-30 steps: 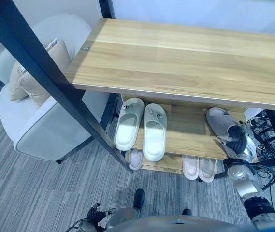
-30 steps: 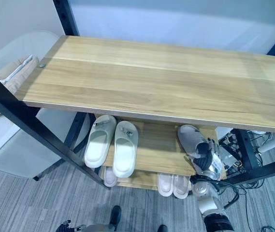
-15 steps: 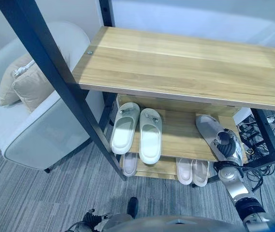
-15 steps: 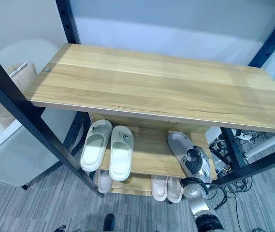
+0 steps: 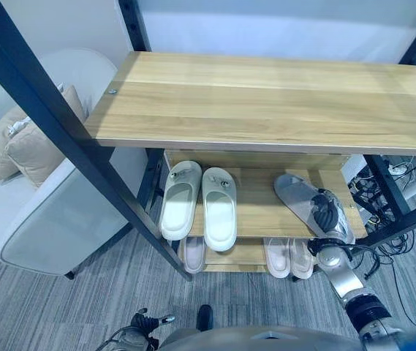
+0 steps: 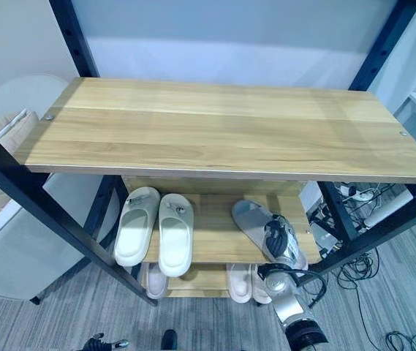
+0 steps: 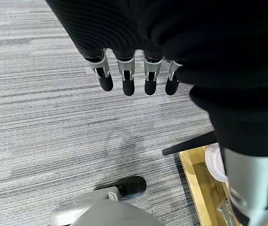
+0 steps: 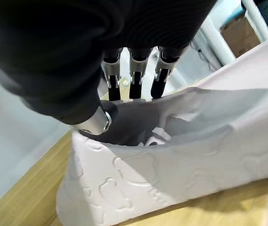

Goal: Arrange the slippers neatly on the shoe rack.

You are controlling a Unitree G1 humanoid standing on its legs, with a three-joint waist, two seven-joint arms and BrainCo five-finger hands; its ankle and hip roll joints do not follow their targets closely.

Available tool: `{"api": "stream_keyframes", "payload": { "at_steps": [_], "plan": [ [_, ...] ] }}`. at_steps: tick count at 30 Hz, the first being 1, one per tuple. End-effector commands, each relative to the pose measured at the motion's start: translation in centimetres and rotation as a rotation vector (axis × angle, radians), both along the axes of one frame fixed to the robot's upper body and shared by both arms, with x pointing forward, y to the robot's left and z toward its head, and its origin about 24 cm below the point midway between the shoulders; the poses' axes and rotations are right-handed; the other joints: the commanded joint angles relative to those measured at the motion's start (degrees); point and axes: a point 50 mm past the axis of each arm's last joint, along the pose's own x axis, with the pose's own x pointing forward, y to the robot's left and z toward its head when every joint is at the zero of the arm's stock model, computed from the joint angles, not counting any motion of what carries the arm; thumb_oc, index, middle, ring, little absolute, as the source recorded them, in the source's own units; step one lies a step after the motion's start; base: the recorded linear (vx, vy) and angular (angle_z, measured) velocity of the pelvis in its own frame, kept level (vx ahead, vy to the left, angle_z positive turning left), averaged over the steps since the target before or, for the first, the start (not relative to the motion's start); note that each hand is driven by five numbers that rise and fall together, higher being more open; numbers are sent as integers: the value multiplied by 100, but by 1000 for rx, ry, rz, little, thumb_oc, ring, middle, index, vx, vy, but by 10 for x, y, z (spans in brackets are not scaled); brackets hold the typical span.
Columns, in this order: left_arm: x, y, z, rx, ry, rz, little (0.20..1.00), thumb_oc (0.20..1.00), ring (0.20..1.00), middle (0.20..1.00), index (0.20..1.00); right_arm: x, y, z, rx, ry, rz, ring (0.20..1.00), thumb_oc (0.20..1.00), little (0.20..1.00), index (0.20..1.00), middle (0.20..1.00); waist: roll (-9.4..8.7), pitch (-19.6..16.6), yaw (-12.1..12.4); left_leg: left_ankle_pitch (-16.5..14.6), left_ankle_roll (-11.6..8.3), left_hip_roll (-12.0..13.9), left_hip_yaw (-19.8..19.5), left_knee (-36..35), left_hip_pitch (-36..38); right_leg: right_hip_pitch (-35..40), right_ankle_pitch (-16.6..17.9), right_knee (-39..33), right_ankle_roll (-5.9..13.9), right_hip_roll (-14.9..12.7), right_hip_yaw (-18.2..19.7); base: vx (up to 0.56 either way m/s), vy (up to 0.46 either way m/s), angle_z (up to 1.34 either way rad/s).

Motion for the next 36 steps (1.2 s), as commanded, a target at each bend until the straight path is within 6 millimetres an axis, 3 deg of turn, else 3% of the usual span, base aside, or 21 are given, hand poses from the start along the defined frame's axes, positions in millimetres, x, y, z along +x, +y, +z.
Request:
{"api": "stream_keyframes", "payload": {
  "at_steps": [1,2,3,8,14,18,22,30,36],
  "plan": [
    [-4,-33,-7,-77,33,-5,1000,1000,1000,1000,1000,14,27,8,63,-39,93,200,200,200,200,200,160,246,244,-707,-97,251,269,85,176,-239,508,150,225,-261,106,0,0,0],
    [-3,-33,-7,-74,32,-3,1000,1000,1000,1000,1000,16,29,10,73,-47,98,507,507,507,507,507,161,244,248,-707,-99,252,269,85,181,-236,509,151,223,-259,105,0,0,0],
    [-3,-32,-7,-70,32,5,1000,1000,1000,1000,1000,17,32,11,97,-55,98,1000,1000,1000,1000,1000,156,238,252,-706,-101,256,269,85,187,-230,510,154,221,-260,100,0,0,0],
    [-5,-31,-7,-69,37,14,1000,1000,1000,1000,1000,20,29,23,138,-120,98,1000,1000,1000,1000,1000,154,243,250,-713,-106,264,290,85,203,-223,505,170,217,-265,95,13,7,4],
    [-11,-30,-8,-75,50,-6,1000,1000,1000,1000,1000,12,-15,37,48,-200,-6,1000,1000,1000,1000,1000,122,233,209,-752,-97,276,330,85,248,-231,475,196,231,-269,132,0,0,0],
    [-8,-26,-7,-83,43,-22,1000,1000,1000,1000,1000,9,-31,29,62,-132,-8,1000,1000,1000,1000,1000,82,223,216,-760,-99,287,351,85,266,-224,473,184,235,-258,136,11,-19,-4],
    [-7,-23,-6,-92,41,-44,1000,1000,1000,1000,1000,10,-47,20,-62,-31,20,1000,1000,1000,1000,1000,50,229,271,-748,-104,288,319,85,266,-217,463,198,236,-249,112,16,-6,1],
    [-16,-13,-6,-71,79,-69,1000,1000,1000,1000,1000,19,-48,8,-77,73,101,1000,1000,1000,1000,1000,-178,305,463,-678,-123,268,199,85,112,-312,470,261,239,-255,-25,18,-14,8],
    [-16,-7,-5,-57,74,-55,1000,1000,1000,1000,1000,31,-46,15,-71,60,126,1000,1000,1000,1000,1000,-292,378,630,-644,-136,245,96,85,8,-350,471,298,248,-270,-147,11,3,15]
  ]
}}
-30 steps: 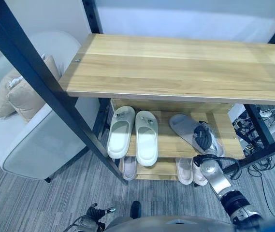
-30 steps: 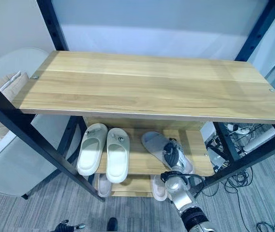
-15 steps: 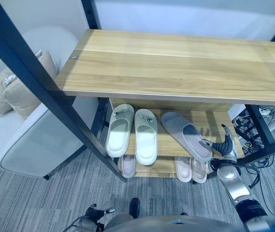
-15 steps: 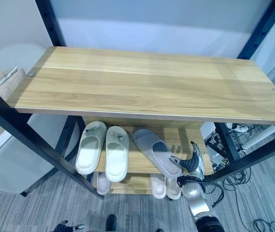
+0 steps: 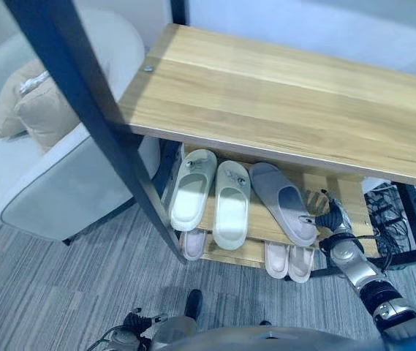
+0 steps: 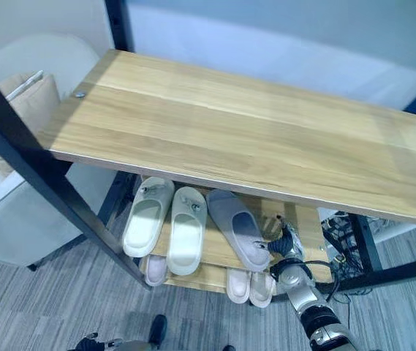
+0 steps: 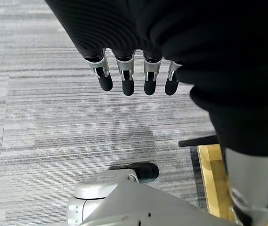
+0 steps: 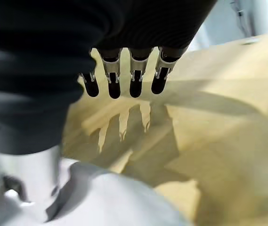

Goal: Arrange the slippers neatly on the shoe rack.

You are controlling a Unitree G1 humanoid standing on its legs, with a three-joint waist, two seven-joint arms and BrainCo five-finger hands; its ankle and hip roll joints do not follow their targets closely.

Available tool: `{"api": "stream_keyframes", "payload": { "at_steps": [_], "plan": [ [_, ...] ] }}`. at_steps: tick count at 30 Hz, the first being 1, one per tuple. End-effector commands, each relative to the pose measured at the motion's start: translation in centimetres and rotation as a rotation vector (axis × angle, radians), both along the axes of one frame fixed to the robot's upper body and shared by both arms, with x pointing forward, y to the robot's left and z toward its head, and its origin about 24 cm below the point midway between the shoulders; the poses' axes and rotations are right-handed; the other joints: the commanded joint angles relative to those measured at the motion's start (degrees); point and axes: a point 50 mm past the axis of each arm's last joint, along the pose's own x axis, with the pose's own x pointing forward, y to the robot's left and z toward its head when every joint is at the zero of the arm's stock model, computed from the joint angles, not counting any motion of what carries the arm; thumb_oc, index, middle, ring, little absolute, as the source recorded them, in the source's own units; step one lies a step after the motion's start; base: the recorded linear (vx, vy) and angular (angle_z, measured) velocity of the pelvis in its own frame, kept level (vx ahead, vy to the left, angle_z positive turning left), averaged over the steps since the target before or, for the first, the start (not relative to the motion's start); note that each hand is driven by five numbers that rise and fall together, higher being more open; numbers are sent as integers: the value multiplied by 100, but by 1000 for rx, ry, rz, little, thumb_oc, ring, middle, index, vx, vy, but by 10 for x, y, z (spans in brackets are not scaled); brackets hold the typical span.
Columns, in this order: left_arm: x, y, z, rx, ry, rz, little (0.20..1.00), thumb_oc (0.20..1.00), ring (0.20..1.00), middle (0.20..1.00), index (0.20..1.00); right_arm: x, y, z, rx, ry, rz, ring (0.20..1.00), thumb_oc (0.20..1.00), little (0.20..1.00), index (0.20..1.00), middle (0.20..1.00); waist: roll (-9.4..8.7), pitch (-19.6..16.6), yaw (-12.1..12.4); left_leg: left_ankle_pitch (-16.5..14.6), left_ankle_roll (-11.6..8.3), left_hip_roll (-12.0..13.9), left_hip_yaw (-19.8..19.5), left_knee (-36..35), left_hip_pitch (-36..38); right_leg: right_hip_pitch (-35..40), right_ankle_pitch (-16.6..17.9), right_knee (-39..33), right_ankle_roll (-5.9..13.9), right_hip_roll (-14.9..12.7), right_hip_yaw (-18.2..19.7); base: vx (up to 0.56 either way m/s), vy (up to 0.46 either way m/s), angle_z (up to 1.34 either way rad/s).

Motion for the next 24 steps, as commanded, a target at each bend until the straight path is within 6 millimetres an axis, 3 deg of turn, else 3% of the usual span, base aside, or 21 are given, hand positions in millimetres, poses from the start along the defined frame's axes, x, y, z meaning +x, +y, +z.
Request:
{"api": "stream_keyframes", "payload": {
  "at_steps": [1,14,24],
  "plan": [
    [-12,-27,-9,-64,58,-59,1000,1000,1000,1000,1000,25,-3,31,-17,-128,42,1000,1000,1000,1000,1000,208,107,169,-608,-122,292,330,83,100,-419,467,304,256,-308,82,-1,5,24],
    [-4,-30,-8,-75,27,-73,1000,1000,1000,1000,1000,36,3,56,-38,-253,83,1000,1000,1000,1000,1000,171,196,233,-620,-101,272,268,83,121,-464,399,404,243,-336,57,1,4,4],
    [-5,-27,-7,-66,28,-64,1000,1000,1000,1000,1000,46,9,51,0,-212,76,1000,1000,1000,1000,1000,156,210,351,-581,-105,246,182,83,20,-484,396,389,239,-351,-66,13,7,5]
  ]
}}
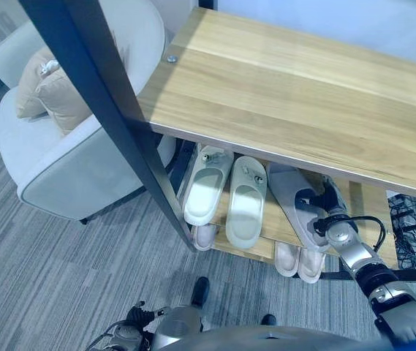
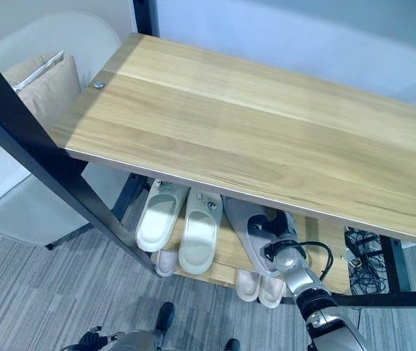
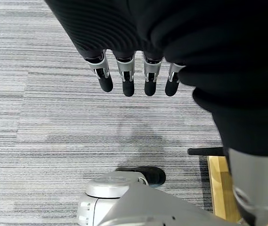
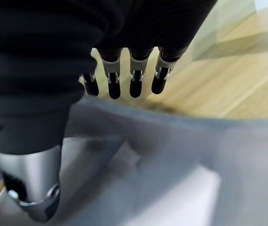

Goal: Arrange the slippers neatly on the shoe rack.

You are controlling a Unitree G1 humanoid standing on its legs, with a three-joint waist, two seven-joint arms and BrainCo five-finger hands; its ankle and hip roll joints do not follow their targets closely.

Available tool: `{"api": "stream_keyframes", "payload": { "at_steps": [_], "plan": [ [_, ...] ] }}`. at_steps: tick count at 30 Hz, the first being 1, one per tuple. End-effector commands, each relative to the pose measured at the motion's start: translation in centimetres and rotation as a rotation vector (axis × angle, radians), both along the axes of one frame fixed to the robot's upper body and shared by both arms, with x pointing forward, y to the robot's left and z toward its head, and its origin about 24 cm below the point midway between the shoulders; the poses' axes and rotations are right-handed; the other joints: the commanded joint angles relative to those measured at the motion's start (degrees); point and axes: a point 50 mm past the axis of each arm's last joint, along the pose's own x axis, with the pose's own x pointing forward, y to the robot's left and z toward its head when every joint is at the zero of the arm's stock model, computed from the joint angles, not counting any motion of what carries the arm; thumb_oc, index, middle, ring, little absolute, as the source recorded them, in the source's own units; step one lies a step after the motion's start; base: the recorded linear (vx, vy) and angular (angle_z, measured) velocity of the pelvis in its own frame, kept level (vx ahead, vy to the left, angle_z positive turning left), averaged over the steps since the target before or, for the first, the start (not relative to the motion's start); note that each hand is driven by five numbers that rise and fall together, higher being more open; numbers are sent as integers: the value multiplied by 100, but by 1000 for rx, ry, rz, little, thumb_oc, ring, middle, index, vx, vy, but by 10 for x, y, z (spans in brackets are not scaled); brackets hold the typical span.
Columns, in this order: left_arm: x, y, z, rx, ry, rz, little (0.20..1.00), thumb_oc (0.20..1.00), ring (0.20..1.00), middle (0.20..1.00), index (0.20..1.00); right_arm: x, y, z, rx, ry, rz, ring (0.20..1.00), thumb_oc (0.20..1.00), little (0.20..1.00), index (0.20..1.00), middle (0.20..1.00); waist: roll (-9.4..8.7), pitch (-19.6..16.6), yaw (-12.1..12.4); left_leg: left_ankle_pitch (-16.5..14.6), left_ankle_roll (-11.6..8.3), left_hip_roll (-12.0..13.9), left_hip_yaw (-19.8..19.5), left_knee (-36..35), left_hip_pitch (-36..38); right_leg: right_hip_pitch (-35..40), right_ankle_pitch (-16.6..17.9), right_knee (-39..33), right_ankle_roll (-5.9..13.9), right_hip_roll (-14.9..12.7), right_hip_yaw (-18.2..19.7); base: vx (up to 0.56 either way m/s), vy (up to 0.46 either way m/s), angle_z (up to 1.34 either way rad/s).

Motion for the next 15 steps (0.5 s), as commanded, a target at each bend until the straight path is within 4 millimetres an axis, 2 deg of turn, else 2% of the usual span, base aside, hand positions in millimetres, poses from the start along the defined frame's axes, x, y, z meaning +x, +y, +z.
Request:
{"api": "stream_keyframes", "payload": {
  "at_steps": [1,2,11,15],
  "plan": [
    [-17,-21,-8,-49,72,-52,1000,1000,1000,1000,1000,16,-1,22,-14,-92,24,426,426,426,426,426,78,-124,139,-618,-102,354,410,52,82,-510,392,313,234,-276,155,14,6,20],
    [-18,-21,-8,-48,74,-50,1000,1000,1000,1000,1000,17,0,22,-18,-90,27,200,200,200,200,200,75,-122,145,-614,-106,352,402,52,77,-509,392,314,232,-275,147,7,8,14],
    [-15,-19,-8,-38,67,-41,1000,1000,1000,1000,1000,3,-6,7,-35,-55,-24,200,200,200,200,200,97,-189,94,-626,-113,369,394,52,105,-445,365,306,229,-255,97,1,2,2],
    [-11,-20,-7,-31,61,-32,1000,1000,1000,1000,1000,-18,-18,0,-70,-57,-84,200,200,200,200,200,134,-299,-63,-673,-114,388,466,52,239,-349,353,287,236,-246,126,-16,10,-3]
  ]
}}
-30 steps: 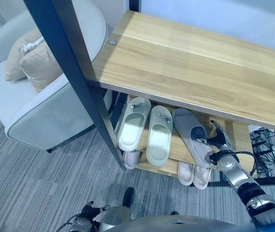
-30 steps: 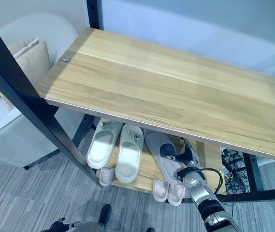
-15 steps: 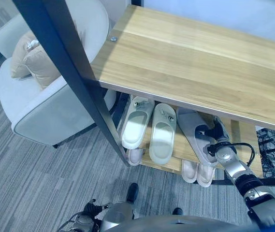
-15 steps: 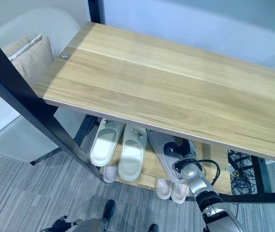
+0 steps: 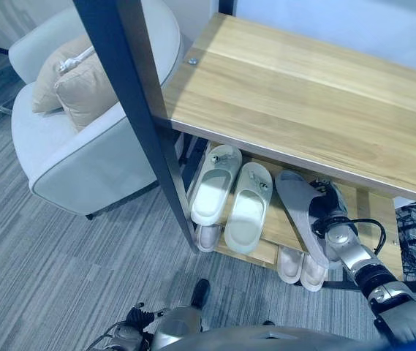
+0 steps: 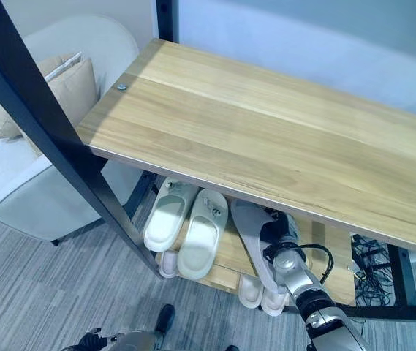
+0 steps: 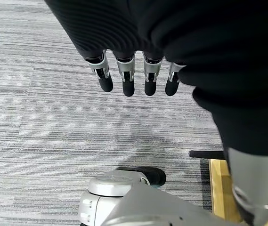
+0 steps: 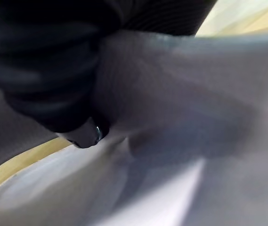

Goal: Arrange the slippers neatly on the shoe rack.

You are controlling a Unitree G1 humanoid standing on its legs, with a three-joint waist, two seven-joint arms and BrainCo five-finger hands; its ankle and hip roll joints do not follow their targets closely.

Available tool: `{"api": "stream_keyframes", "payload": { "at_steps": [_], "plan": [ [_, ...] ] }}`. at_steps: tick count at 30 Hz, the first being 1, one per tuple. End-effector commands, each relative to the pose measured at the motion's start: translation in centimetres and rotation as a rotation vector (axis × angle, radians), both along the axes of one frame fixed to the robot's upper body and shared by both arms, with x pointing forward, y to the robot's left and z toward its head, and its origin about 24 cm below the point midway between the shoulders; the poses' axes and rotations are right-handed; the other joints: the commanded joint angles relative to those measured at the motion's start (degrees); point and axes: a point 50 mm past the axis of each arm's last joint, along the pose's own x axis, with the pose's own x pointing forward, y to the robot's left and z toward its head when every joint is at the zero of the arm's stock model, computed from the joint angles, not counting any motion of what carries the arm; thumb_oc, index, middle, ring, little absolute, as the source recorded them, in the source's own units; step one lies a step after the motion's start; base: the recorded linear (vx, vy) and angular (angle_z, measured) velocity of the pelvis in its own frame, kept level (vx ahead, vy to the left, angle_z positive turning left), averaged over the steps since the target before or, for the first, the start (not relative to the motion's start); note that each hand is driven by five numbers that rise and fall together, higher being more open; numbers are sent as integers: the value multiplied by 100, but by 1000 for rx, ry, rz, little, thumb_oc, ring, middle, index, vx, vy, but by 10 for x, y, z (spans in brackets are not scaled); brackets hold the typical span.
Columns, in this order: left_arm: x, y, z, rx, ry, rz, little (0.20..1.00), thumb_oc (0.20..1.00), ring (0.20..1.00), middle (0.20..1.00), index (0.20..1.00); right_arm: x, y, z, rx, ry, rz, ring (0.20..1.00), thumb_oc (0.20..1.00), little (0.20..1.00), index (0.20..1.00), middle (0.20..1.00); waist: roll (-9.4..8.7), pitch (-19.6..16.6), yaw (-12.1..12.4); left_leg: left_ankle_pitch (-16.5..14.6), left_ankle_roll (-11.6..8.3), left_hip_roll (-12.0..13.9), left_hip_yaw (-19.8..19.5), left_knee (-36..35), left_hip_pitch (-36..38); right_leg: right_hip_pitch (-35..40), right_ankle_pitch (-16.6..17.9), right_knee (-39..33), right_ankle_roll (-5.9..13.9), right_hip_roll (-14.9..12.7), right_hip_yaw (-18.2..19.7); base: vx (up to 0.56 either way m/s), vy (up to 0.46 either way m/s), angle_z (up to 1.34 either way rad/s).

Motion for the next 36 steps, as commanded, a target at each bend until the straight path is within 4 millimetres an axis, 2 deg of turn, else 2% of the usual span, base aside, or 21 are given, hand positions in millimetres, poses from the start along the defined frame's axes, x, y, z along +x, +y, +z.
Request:
{"api": "stream_keyframes", "payload": {
  "at_steps": [1,3,9,12,14,15,16,18,19,21,22,23,25,26,27,28,29,31,33,34,36],
  "plan": [
    [-11,-21,-7,-35,55,-38,1000,1000,1000,1000,1000,-1,-13,12,-93,-65,-31,200,200,200,200,200,173,-221,-63,-750,-111,413,532,50,165,-415,343,273,238,-227,113,-27,12,-12],
    [-9,-23,-8,-40,52,-44,1000,1000,1000,1000,1000,-11,-20,13,-135,-80,-62,200,200,200,200,200,195,-289,-151,-791,-105,411,571,50,246,-345,329,264,244,-223,136,-37,23,-16],
    [-21,-32,-11,-63,92,-76,1000,1000,1000,1000,1000,-34,-9,24,-122,-144,20,200,200,200,200,200,326,-412,-385,-923,-3,425,849,50,731,-125,398,371,287,-241,477,-14,46,-38],
    [-22,-26,-10,-52,93,-69,1000,1000,1000,1000,1000,-40,-1,30,-118,-172,81,200,200,200,200,200,439,-297,-391,-886,60,529,968,50,915,-200,-37,999,129,-76,697,-98,8,-41],
    [-22,-19,-9,-33,80,-56,1000,1000,1000,1000,1000,-45,3,35,-144,-190,141,200,200,200,200,200,497,-133,-450,-775,109,614,1059,50,977,-461,-520,1663,-97,602,1093,-197,-50,-40],
    [-23,-19,-9,-34,81,-51,1000,1000,1000,1000,1000,-46,4,38,-156,-204,155,200,200,200,200,200,505,-133,-443,-740,124,623,1104,50,995,-498,-584,1752,-135,755,1052,-179,-84,-12],
    [-26,-20,-9,-44,69,-19,1000,1000,1000,1000,1000,-49,6,40,-184,-217,183,200,200,200,200,200,539,-95,-390,-649,146,664,1249,71,1063,-613,-680,2079,-235,1030,727,-131,-96,-13],
    [-23,-22,-9,-65,38,36,1000,1000,1000,1000,1000,-56,10,28,-170,-175,189,200,200,200,200,200,480,8,-327,-674,119,646,1292,524,948,-456,-849,1885,-453,1272,644,-97,-157,-50],
    [-24,-21,-9,-65,38,37,1000,1000,1000,1000,1000,-56,10,28,-170,-174,189,200,200,200,200,200,481,16,-330,-697,116,652,1288,562,938,-439,-845,1871,-456,1278,638,-124,-222,-37],
    [-16,-24,-8,-73,-5,74,1000,1000,1000,1000,1000,-64,3,26,-190,-151,192,200,200,200,200,200,427,188,-269,-725,10,622,1222,1328,349,-153,-857,1289,-653,1444,728,-259,-214,15],
    [-27,-25,-8,-74,-6,29,1000,1000,1000,1000,1000,-69,-13,26,-243,-154,148,200,200,200,200,200,524,360,-126,-739,-125,667,1088,2017,-296,-127,-902,1131,-779,1429,466,-366,-172,43],
    [-30,-25,-9,-73,3,26,1000,1000,1000,1000,1000,-69,-16,26,-254,-155,138,200,200,200,200,200,552,418,-175,-703,-231,811,1180,2340,-582,-164,-958,1111,-856,1422,328,-361,-139,179],
    [-31,-22,-8,-49,9,26,1000,1000,1000,1000,1000,-70,-17,28,-280,-172,142,200,200,200,200,200,647,457,-245,-500,-347,1352,1442,2659,-764,-247,-1017,1146,-997,1474,259,-192,17,167],
    [-30,-19,-7,-30,-4,25,1000,1000,1000,1000,1000,-70,-13,33,-297,-193,179,200,200,200,200,200,647,475,-233,-461,-382,1509,1108,2551,-673,-308,-1031,1280,-1007,1435,357,-72,226,-23],
    [-22,-13,-4,6,-31,10,1000,1000,1000,1000,1000,-73,-10,36,-325,-204,231,200,200,200,200,200,600,522,-298,-39,-465,1974,679,2356,-560,-444,-1117,1591,-960,1328,382,-7,263,-42],
    [-18,-12,-3,13,-39,-9,1000,1000,1000,1000,1000,-74,-9,37,-335,-207,242,200,200,200,200,200,604,515,-358,104,-474,2098,642,2219,-507,-543,-1131,1751,-957,1280,345,107,344,-19],
    [-16,-12,-3,19,-36,-38,1000,1000,1000,1000,1000,-78,-7,39,-347,-202,280,200,200,200,200,200,681,399,-456,-157,-531,2275,794,1602,16,-675,-1177,1992,-864,1211,313,138,323,63],
    [-13,-15,-3,17,-40,-59,1000,1000,1000,1000,1000,-77,-8,41,-360,-206,295,200,200,200,200,200,702,359,-500,-267,-566,2215,761,1513,41,-763,-1134,2087,-820,1130,326,78,316,30],
    [8,-6,3,59,-77,-123,1000,1000,1000,1000,1000,-73,4,43,-317,-203,354,200,200,200,200,200,538,507,-613,-797,-556,1908,795,2321,-414,-1084,-1128,2545,-742,723,505,36,405,9],
    [8,-6,3,59,-77,-123,1000,1000,1000,1000,1000,-72,4,43,-317,-204,354,200,200,200,200,200,536,492,-621,-777,-549,1900,788,2317,-442,-1104,-1109,2535,-742,718,498,78,272,32],
    [25,13,13,90,-146,-82,1000,1000,1000,1000,1000,-63,13,48,-279,-215,409,200,200,200,200,200,423,621,-571,-1074,-486,1782,789,2851,-940,-1463,-1090,2772,-625,557,640,0,289,0]
  ]
}}
